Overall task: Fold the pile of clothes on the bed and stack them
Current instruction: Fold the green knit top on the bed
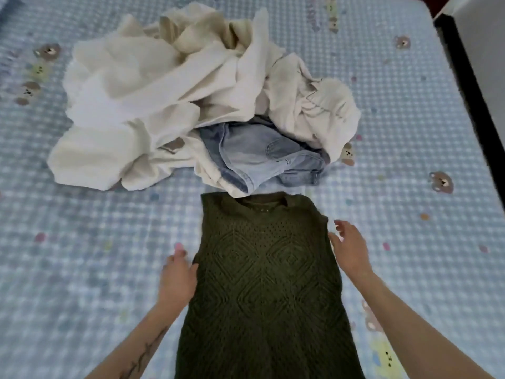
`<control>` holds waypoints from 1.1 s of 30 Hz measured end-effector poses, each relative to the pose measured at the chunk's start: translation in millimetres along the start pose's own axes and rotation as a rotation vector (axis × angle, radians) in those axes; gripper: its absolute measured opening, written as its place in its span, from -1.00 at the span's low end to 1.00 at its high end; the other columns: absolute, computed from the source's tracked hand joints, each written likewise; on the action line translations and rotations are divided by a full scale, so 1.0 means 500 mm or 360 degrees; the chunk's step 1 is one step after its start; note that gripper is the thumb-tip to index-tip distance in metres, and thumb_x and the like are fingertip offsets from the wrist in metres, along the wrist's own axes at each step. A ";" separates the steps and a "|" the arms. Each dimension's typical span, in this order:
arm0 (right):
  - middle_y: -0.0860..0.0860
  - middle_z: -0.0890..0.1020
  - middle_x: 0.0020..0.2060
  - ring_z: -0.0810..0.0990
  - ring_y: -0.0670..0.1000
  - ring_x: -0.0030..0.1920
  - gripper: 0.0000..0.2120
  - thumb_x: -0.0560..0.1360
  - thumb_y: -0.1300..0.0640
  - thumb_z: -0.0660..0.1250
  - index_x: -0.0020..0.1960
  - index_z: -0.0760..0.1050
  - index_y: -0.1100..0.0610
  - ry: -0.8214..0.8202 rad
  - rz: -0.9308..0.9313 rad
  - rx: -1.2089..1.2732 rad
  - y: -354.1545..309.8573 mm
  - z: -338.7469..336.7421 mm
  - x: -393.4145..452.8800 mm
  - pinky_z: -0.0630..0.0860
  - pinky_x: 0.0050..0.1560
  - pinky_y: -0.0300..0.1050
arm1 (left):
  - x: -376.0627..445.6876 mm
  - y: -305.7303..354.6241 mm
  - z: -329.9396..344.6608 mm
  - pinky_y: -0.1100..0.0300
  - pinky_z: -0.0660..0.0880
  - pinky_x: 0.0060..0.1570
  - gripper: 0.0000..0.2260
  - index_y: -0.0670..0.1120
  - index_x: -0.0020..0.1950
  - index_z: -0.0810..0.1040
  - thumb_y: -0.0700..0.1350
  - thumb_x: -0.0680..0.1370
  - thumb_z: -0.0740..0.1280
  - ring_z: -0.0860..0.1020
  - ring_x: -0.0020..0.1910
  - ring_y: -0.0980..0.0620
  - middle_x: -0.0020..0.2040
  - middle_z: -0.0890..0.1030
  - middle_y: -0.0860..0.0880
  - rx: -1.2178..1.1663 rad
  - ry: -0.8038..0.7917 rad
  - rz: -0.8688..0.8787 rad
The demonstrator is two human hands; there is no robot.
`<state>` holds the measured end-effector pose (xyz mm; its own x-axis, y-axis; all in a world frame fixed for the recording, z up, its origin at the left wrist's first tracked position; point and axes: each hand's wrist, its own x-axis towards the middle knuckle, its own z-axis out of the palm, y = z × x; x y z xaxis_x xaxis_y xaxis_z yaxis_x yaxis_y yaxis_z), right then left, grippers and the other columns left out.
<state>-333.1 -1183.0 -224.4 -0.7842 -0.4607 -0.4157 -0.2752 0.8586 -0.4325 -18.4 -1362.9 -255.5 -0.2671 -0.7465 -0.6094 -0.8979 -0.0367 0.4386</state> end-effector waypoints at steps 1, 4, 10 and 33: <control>0.16 0.50 0.25 0.48 0.14 0.23 -0.63 0.58 0.12 0.24 0.36 0.38 0.20 -0.0012 0.0105 0.0037 0.042 0.011 -0.050 0.40 0.24 0.01 | -0.045 -0.044 0.025 -0.07 0.37 0.21 -0.61 -0.27 0.32 0.38 -0.15 0.55 0.31 0.42 0.20 -0.24 0.21 0.47 -0.28 0.0121 0.0019 -0.0004; 0.20 0.52 0.23 0.48 0.19 0.22 -0.62 0.55 0.10 0.30 0.32 0.43 0.23 0.0019 0.0274 -0.0097 0.155 0.038 -0.218 0.41 0.14 0.01 | -0.176 -0.133 0.077 -0.07 0.34 0.16 -0.64 -0.27 0.20 0.50 -0.11 0.49 0.40 0.43 0.14 -0.26 0.12 0.52 -0.26 0.0278 -0.0032 -0.0122; 0.05 0.57 -0.16 0.56 0.13 -0.10 -0.69 0.45 -0.09 0.39 0.01 0.42 0.10 -0.0136 0.0534 -0.0004 0.244 0.075 -0.427 0.51 -0.15 0.00 | -0.303 -0.206 0.096 0.00 0.51 -0.05 -0.72 -0.24 -0.03 0.59 -0.08 0.40 0.50 0.58 -0.08 -0.22 -0.14 0.60 -0.24 -0.0031 -0.0369 -0.0425; 0.06 0.54 -0.36 0.61 0.10 -0.29 -0.78 0.52 0.03 0.34 -0.16 0.56 0.19 -0.0447 0.0305 0.0463 0.340 -0.018 -0.475 0.53 -0.24 -0.07 | -0.446 -0.284 0.065 0.17 0.31 -0.31 -0.80 -0.20 -0.21 0.49 -0.11 0.51 0.39 0.48 -0.34 -0.03 -0.37 0.54 -0.09 -0.0745 -0.0107 -0.0446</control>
<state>-198.8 -925.9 -192.1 -0.6130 -0.3772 -0.6942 0.0600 0.8539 -0.5169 157.2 -1169.6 -203.4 -0.0755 -0.6221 -0.7793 -0.6907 -0.5311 0.4908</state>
